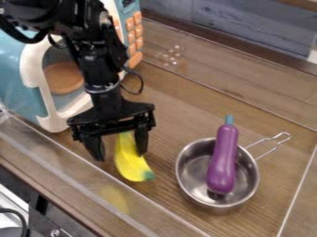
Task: Put the banana in the silver pot
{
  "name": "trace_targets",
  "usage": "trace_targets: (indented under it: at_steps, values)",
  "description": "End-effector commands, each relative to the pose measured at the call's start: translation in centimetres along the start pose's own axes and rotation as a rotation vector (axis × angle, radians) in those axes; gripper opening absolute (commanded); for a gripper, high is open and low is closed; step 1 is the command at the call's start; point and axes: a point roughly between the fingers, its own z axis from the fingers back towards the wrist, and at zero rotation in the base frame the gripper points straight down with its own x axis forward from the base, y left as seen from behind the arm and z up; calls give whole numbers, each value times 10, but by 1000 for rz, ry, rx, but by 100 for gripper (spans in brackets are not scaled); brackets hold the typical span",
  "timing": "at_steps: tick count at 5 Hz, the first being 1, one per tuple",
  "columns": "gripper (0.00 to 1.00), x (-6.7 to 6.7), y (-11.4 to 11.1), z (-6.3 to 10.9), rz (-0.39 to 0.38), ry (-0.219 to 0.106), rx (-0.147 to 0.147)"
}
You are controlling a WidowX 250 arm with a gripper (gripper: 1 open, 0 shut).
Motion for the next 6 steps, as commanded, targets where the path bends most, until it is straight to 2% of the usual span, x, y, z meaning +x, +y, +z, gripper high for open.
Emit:
trace_targets:
  at_steps: [1,2,3,5,6]
  values:
    - [100,4,-8,4,46,-33,-7]
    - [100,3,-14,4,81,-45,1]
    - [100,0,-16,-6,45,-53,13]
    - [100,-5,-20,-10,-15,-49,24]
    - [0,-7,-24,-10,-34,-46,28]
